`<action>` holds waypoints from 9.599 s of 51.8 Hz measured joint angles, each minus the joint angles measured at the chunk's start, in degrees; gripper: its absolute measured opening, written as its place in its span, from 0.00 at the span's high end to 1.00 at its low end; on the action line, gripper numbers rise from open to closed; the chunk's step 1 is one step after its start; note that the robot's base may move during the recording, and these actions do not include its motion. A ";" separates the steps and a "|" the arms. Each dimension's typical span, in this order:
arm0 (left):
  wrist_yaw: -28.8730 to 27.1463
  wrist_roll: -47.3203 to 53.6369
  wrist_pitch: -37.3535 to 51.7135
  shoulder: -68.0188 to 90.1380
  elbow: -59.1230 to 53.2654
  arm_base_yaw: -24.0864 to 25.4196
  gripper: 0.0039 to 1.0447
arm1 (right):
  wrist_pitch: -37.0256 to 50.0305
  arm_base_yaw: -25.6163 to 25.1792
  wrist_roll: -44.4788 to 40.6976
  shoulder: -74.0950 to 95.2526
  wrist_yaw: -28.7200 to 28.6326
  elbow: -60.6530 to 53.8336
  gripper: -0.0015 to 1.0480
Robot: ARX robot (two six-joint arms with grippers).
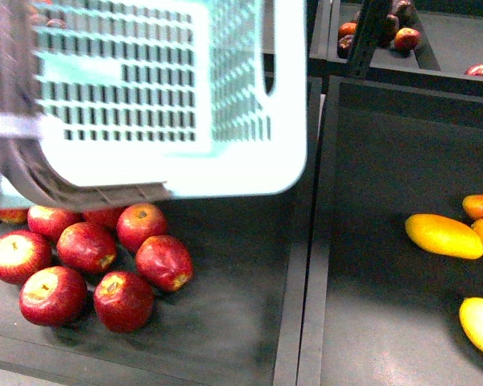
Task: Pick mango and avocado into basket
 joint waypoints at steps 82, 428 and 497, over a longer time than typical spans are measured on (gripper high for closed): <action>5.35 1.42 0.31 15.37 6.25 -7.41 0.95 | 24.83 -28.55 -24.09 101.26 -17.09 28.61 0.07; 5.25 1.57 -0.07 15.19 6.23 -7.56 0.95 | 12.55 0.11 0.20 14.71 0.22 1.92 0.07; 4.94 1.51 -0.07 15.04 6.12 -7.45 0.95 | 12.50 0.11 0.17 14.73 0.17 1.84 0.07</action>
